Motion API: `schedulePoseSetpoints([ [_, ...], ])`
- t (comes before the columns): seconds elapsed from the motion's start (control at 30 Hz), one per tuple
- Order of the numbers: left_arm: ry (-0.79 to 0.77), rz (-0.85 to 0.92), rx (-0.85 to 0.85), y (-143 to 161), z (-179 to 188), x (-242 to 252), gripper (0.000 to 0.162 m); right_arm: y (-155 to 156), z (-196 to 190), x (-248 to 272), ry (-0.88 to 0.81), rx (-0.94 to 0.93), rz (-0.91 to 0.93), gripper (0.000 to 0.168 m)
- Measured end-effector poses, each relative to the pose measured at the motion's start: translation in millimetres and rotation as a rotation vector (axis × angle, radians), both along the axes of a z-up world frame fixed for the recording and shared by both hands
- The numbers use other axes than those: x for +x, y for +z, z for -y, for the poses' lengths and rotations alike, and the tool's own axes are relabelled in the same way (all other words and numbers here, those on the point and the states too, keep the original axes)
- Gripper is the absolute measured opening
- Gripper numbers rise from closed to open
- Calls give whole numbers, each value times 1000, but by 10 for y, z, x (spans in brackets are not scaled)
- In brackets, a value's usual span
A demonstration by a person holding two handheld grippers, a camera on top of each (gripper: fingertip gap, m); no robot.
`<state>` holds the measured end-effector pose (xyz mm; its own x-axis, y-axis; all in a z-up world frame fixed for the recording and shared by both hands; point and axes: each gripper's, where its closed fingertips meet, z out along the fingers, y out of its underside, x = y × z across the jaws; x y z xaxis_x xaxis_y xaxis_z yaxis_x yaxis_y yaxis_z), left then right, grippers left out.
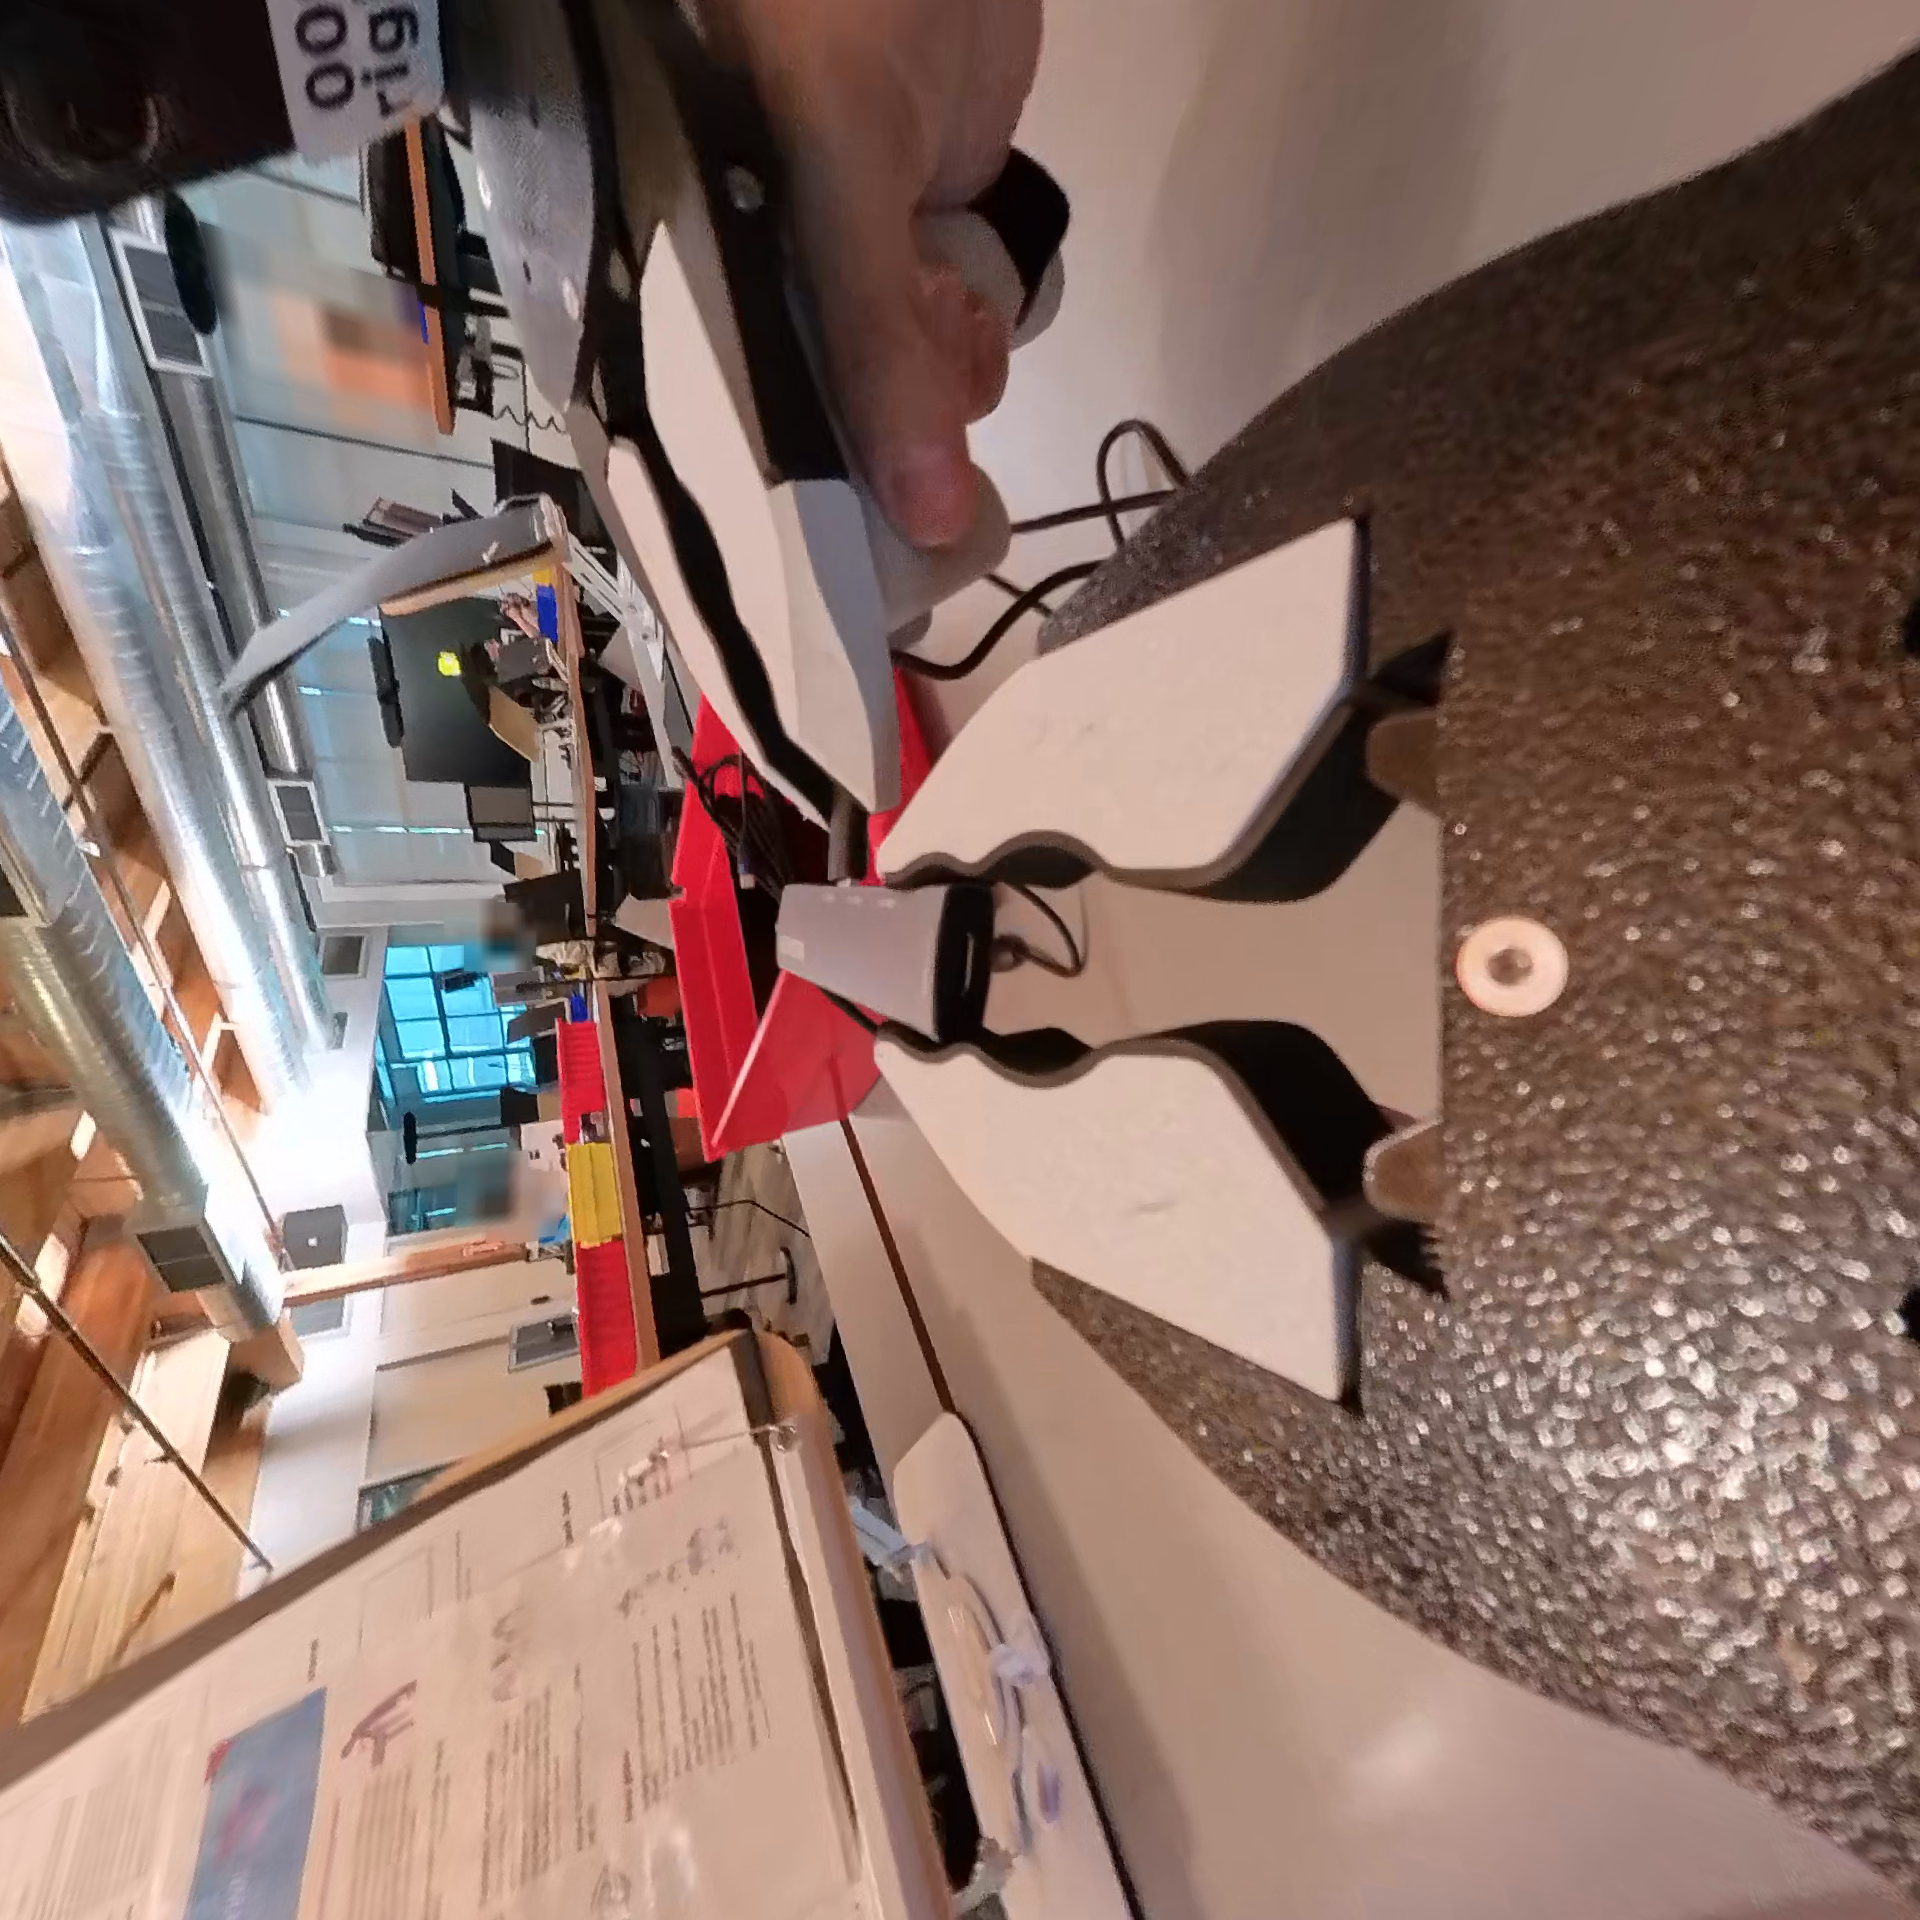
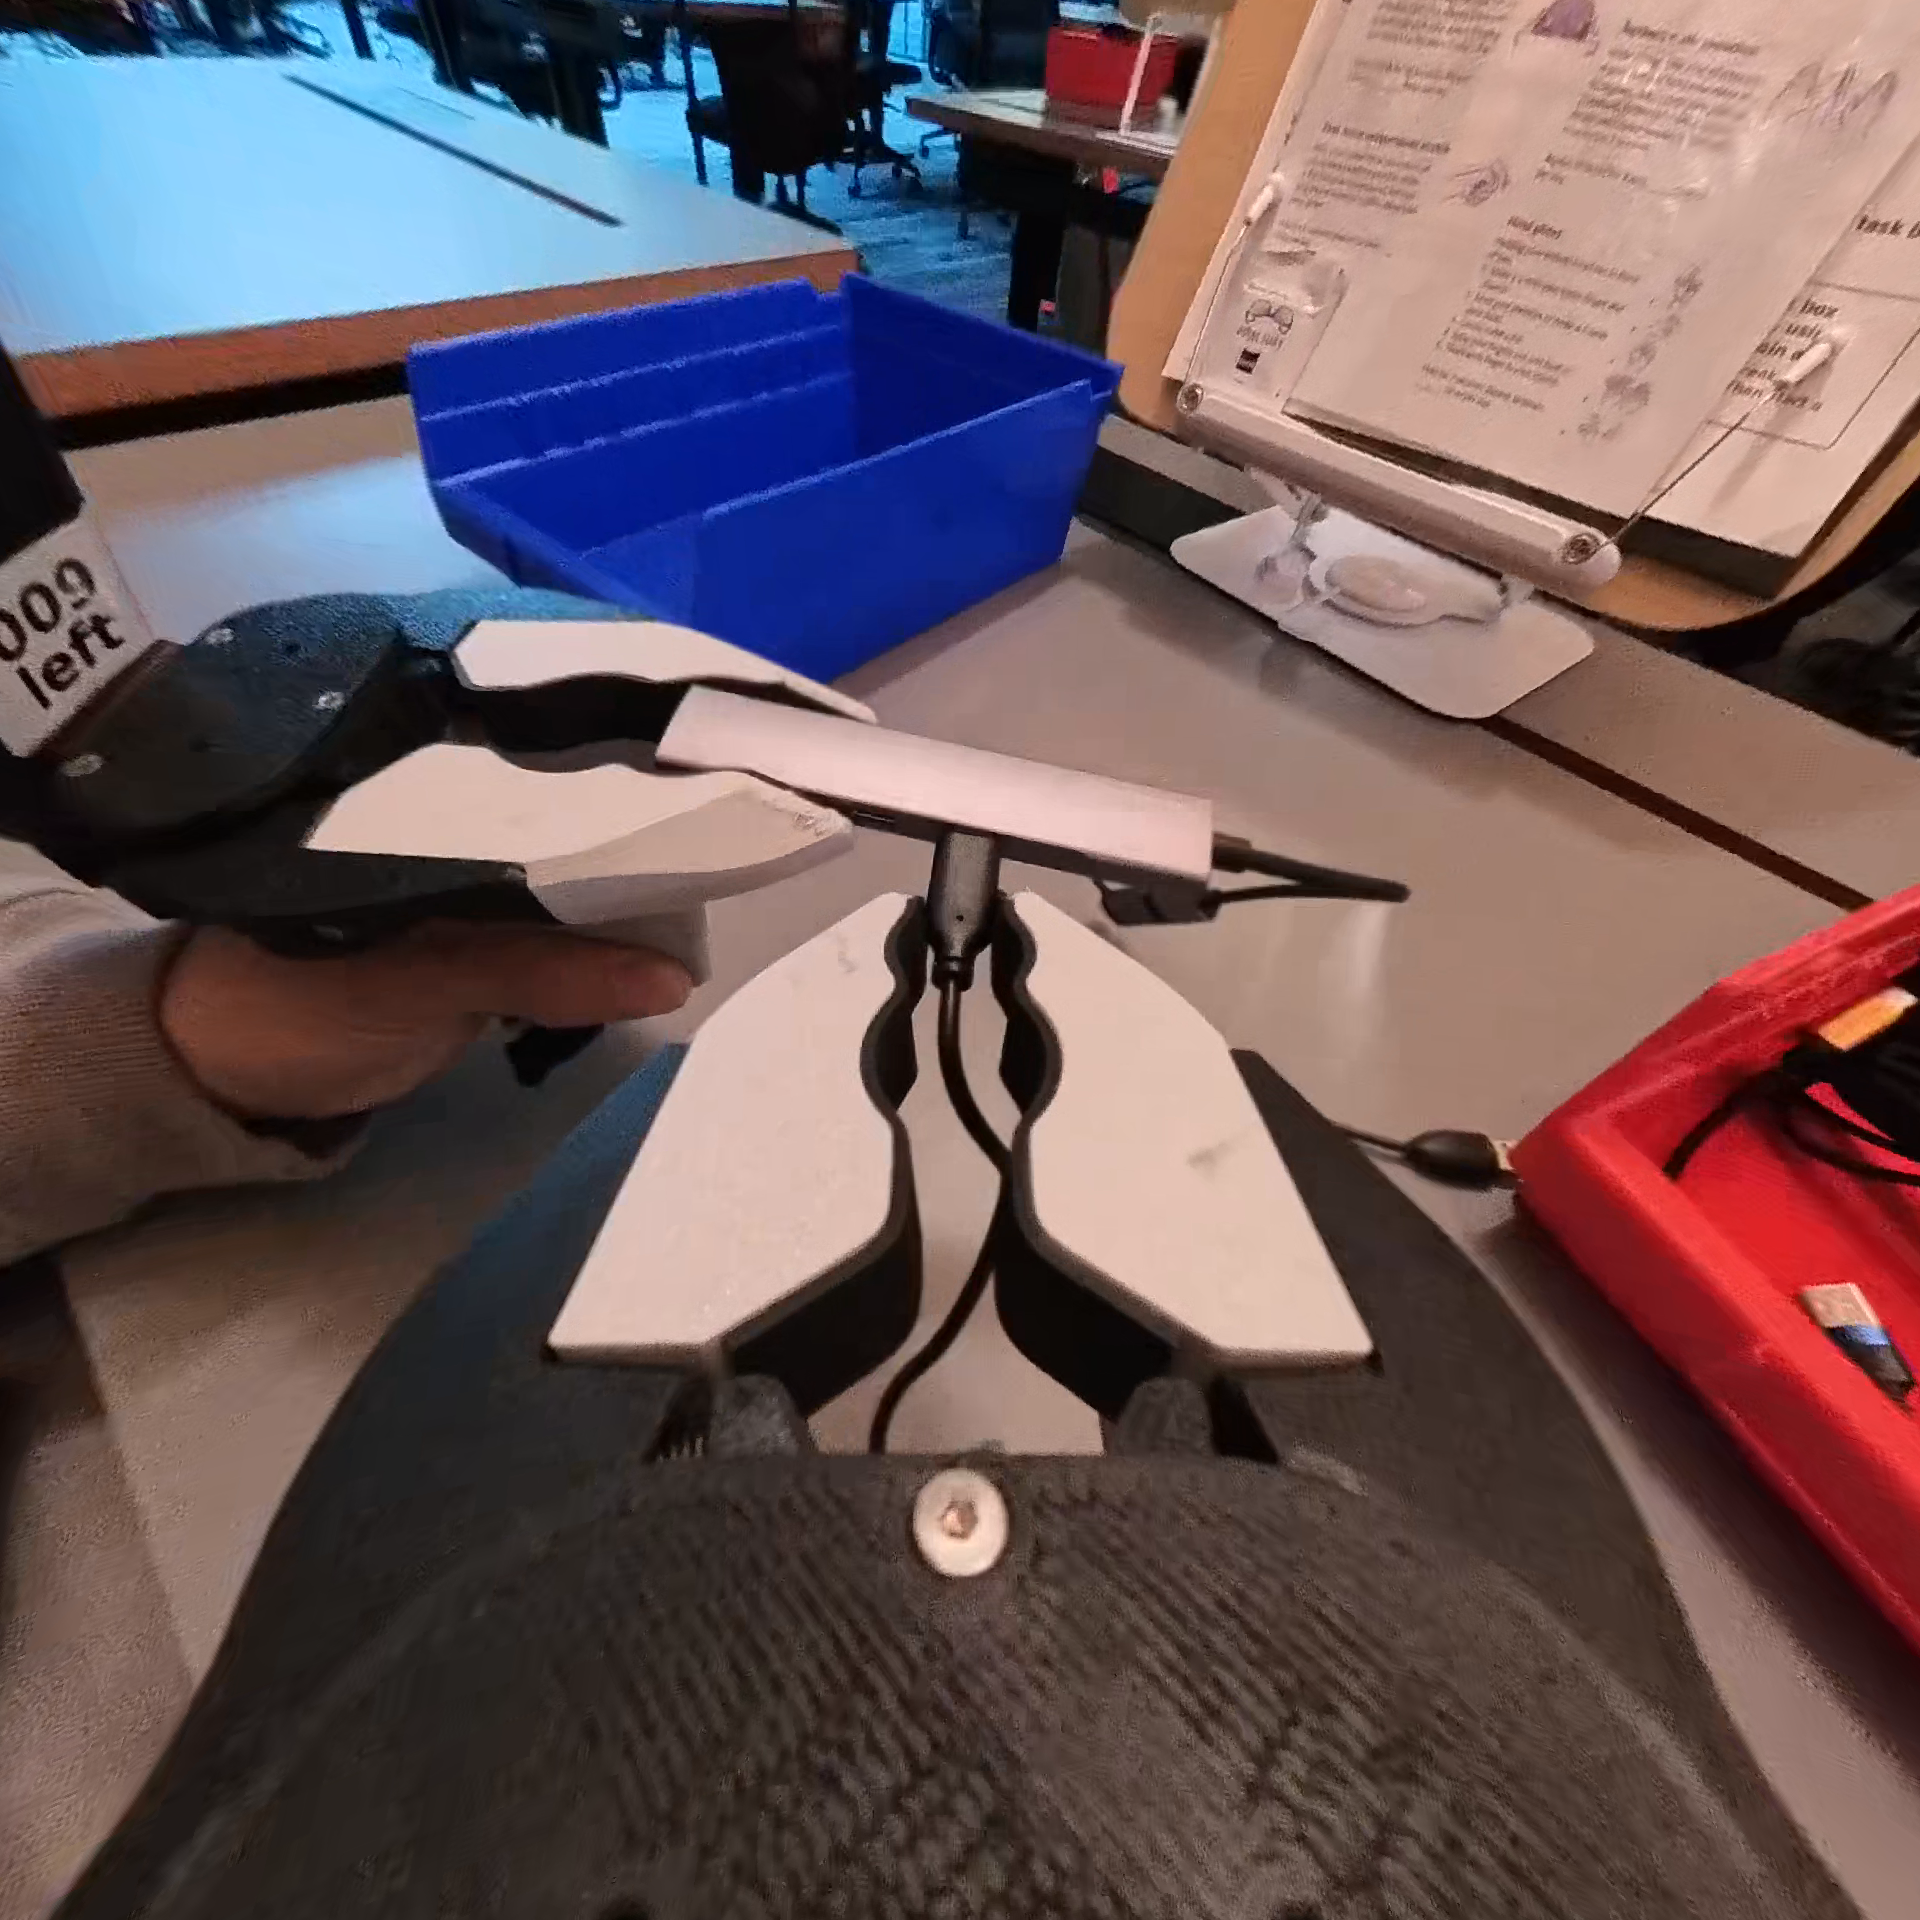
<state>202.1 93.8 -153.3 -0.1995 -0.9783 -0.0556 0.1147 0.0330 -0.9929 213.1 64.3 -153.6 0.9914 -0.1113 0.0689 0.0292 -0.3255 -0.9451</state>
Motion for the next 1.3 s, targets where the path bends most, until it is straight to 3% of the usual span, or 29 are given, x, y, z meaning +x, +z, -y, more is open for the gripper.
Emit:
schedulePoseSetpoints([
  [0.17,-22,24,31,110,162,-32,24,73,154,-75,0,-87,24,13],
  [0.23,147,36,-42,153,-250,-38,23,-46,290,-236,95,-213,14,12],
  [0.3,171,39,-134,205,-658,-101,23,-86,470,-133,-5,-249,34,12],
  [0.37,170,80,-133,284,-782,-178,23,13,591,50,-100,-181,19,12],
  [0.53,90,70,-40,295,-519,-132,23,641,679,433,-201,100,1,12],
  [0.6,80,66,-45,277,-511,-127,23,383,628,435,-90,-70,-72,12],
  [0.73,62,62,-98,267,-553,-130,23,-280,532,737,-117,-281,-94,12],
  [0.8,62,55,-94,260,-557,-129,23,-480,502,910,-171,-356,47,12],
  [0.87,63,58,-88,265,-560,-131,23,-683,457,955,-167,-426,62,13],
  [1.17,19,63,-97,266,-484,-126,23,-1079,371,994,-160,-479,-93,33],
  [1.3,8,53,-98,242,-442,-109,23,-1070,399,910,-142,-505,-91,67],
])
